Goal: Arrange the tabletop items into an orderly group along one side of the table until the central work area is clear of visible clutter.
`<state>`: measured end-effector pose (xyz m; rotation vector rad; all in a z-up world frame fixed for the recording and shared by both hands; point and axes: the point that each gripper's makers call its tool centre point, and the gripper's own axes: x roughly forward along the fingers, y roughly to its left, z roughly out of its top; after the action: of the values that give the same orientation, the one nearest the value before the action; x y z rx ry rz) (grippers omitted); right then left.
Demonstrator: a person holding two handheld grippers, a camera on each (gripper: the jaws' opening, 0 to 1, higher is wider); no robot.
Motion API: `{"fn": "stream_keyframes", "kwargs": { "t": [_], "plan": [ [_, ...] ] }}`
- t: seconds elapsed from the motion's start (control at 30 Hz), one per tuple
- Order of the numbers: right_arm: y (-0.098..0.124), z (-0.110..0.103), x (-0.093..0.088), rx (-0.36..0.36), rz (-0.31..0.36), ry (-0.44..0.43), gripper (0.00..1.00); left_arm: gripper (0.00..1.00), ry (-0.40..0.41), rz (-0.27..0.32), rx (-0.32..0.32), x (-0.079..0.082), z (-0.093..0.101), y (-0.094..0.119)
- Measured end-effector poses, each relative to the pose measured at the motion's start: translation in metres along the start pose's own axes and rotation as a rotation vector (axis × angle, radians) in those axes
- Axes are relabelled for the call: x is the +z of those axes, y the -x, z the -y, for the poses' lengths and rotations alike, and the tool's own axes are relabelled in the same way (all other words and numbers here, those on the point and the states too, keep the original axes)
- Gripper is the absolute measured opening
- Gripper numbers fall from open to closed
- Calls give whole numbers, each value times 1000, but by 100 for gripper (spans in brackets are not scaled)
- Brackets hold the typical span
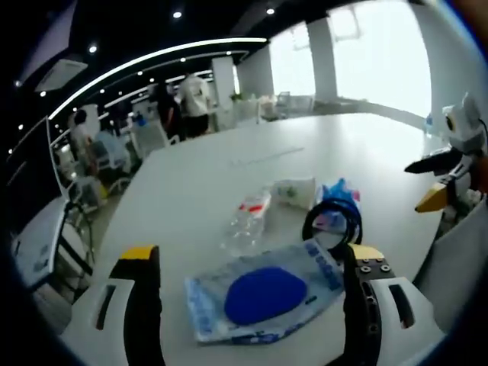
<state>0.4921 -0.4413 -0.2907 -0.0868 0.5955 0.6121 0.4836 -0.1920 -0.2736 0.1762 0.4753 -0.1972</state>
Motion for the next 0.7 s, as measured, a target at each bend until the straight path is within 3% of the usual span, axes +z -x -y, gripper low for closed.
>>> {"fn": "stream_keyframes", "kwargs": {
  "t": [0.7],
  "plan": [
    [0, 0, -3, 1, -14, -10, 99, 97, 9, -6, 13, -2, -2, 4]
  ]
}}
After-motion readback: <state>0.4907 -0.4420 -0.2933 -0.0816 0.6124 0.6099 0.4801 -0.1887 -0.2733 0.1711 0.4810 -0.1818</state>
